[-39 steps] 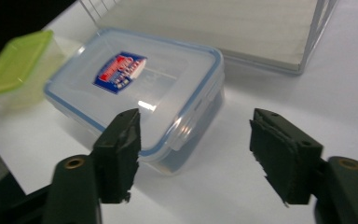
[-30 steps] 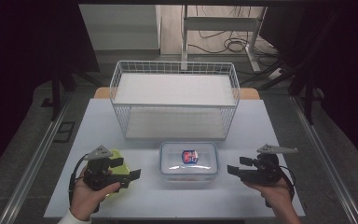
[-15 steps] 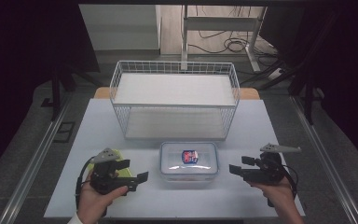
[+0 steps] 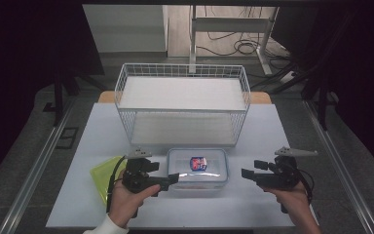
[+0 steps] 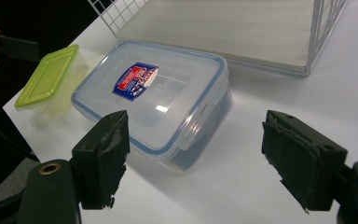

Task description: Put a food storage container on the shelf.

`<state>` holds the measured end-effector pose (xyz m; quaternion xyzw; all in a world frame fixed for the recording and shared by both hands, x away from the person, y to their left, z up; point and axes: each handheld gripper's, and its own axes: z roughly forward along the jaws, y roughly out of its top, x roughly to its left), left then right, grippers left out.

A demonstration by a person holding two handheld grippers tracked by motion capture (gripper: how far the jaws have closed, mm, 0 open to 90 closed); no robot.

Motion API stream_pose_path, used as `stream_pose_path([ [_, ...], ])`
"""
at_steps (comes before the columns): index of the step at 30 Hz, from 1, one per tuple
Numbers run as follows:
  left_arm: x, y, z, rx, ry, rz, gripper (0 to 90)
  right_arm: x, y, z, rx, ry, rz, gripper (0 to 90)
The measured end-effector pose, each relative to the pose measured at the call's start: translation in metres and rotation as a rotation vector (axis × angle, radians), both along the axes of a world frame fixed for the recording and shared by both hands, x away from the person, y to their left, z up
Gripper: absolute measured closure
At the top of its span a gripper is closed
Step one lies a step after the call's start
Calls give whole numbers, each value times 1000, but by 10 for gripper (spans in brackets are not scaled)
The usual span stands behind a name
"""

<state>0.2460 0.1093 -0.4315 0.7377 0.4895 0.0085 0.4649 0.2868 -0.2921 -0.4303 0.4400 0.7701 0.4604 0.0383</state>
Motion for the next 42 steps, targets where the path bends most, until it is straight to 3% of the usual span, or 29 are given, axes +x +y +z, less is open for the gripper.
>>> stream_pose_path([
  [7,27,-1,-19,-57,104,33,125,4,5,-4,-11,13,8,231],
  [9,31,-1,-22,-69,121,37,120,5,6,-5,-13,13,9,231],
  [11,36,-2,-27,-101,161,41,113,5,7,-5,-14,16,8,231],
  [15,47,0,-40,-127,219,49,91,6,8,-7,-22,20,11,231],
  [26,61,-2,-62,-175,298,39,80,6,7,-8,-27,22,5,231],
  [33,67,-2,-70,-179,335,39,74,7,7,-10,-33,26,6,231],
  [35,69,-2,-73,-162,341,45,74,7,8,-11,-35,26,8,231],
  [38,71,-2,-75,-183,366,47,80,7,8,-11,-35,26,7,231],
  [42,73,-3,-78,-179,380,46,82,7,8,-12,-39,28,4,231],
])
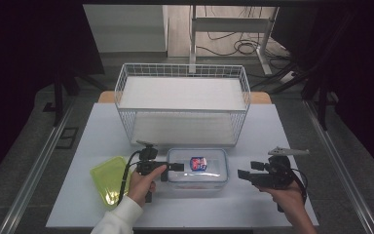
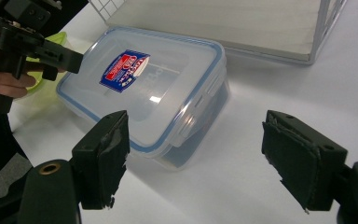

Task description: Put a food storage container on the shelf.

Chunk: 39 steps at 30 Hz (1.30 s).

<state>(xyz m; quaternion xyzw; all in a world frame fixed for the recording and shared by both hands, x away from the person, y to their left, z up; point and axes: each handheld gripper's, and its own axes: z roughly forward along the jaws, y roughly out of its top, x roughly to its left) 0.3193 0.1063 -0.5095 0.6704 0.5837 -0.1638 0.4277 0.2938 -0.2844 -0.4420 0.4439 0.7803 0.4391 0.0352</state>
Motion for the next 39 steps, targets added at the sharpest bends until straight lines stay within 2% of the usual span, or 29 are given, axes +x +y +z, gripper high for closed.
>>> stream_pose_path([
  [5,1,-1,-2,-13,9,-5,119,0,-1,0,-3,-2,-2,231],
  [9,-1,0,-1,14,0,4,165,0,-1,0,-5,-1,-2,231],
  [13,-4,2,2,21,-26,17,224,1,0,-1,-2,0,-5,232],
  [16,-6,3,2,21,-32,27,273,3,3,-5,6,14,-3,235],
  [18,-7,6,0,5,-33,32,293,5,4,-6,7,19,0,235],
  [22,-7,10,-1,-23,-20,41,328,9,12,-10,12,51,15,235],
  [33,-6,9,-1,-20,-28,41,329,33,31,-33,55,163,33,227],
  [35,-6,9,-1,-20,-28,41,329,37,32,-36,85,189,36,221],
  [39,-6,9,-1,-20,-28,40,329,44,33,-41,115,228,36,209],
])
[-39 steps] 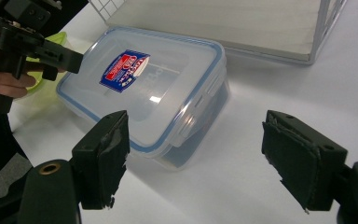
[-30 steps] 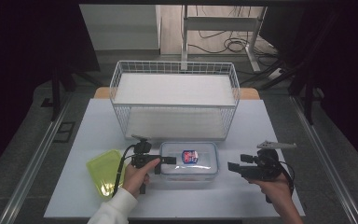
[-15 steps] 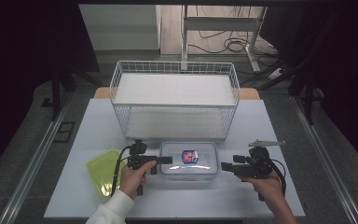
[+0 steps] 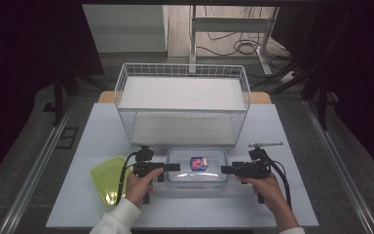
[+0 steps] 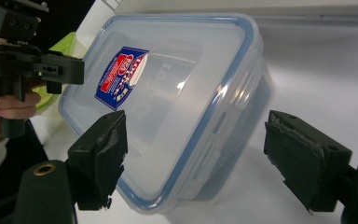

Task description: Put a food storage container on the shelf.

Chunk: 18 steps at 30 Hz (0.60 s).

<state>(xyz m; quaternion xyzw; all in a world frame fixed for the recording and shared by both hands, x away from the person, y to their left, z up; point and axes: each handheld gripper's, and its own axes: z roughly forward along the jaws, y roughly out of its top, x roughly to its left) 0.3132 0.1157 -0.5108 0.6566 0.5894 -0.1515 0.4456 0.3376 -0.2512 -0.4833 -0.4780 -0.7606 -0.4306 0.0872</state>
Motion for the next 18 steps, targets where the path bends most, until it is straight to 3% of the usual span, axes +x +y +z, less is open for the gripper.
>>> stream_pose_path([
  [6,0,0,0,0,0,-4,329,9,4,-11,30,69,20,193],
  [13,1,2,0,-6,4,-7,336,13,7,-18,62,152,37,261],
  [18,1,4,-1,-15,9,-12,350,15,3,-19,93,187,13,328],
])
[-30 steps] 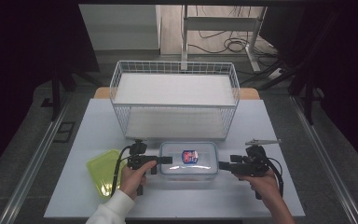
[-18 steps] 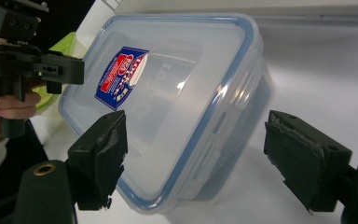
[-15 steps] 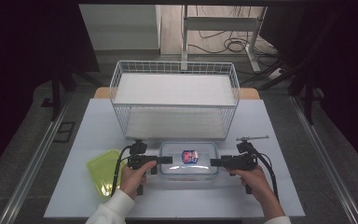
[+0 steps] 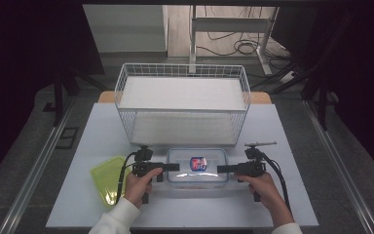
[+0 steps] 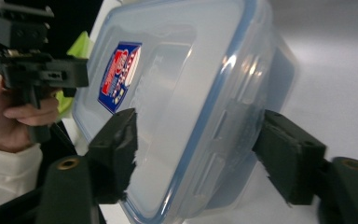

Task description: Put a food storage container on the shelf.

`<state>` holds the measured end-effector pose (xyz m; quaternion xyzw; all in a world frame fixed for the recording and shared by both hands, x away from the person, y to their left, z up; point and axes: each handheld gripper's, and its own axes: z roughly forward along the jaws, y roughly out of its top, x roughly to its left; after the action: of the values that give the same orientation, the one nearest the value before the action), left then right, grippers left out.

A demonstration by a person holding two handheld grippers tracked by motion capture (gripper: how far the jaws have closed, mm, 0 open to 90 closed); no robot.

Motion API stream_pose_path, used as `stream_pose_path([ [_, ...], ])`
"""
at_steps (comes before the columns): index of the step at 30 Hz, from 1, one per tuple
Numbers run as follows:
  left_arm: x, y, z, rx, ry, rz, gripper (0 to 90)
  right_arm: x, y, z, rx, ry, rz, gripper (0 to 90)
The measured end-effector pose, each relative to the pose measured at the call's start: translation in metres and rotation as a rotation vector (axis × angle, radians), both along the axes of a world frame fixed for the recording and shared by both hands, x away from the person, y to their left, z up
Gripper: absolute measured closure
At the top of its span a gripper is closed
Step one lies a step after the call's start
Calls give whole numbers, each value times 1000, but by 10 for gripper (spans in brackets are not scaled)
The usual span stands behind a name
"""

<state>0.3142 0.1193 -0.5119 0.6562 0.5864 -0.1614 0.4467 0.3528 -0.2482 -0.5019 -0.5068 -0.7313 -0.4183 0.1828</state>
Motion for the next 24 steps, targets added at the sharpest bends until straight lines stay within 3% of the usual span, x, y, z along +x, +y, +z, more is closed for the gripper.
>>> stream_pose_path([
  [8,-1,5,2,-31,-14,-15,393,3,-6,-2,41,36,-7,370],
  [15,-3,9,2,-39,-34,-25,426,2,-11,1,68,32,-4,452],
  [24,-6,14,4,-70,-54,-33,470,0,-15,1,90,33,-5,479],
])
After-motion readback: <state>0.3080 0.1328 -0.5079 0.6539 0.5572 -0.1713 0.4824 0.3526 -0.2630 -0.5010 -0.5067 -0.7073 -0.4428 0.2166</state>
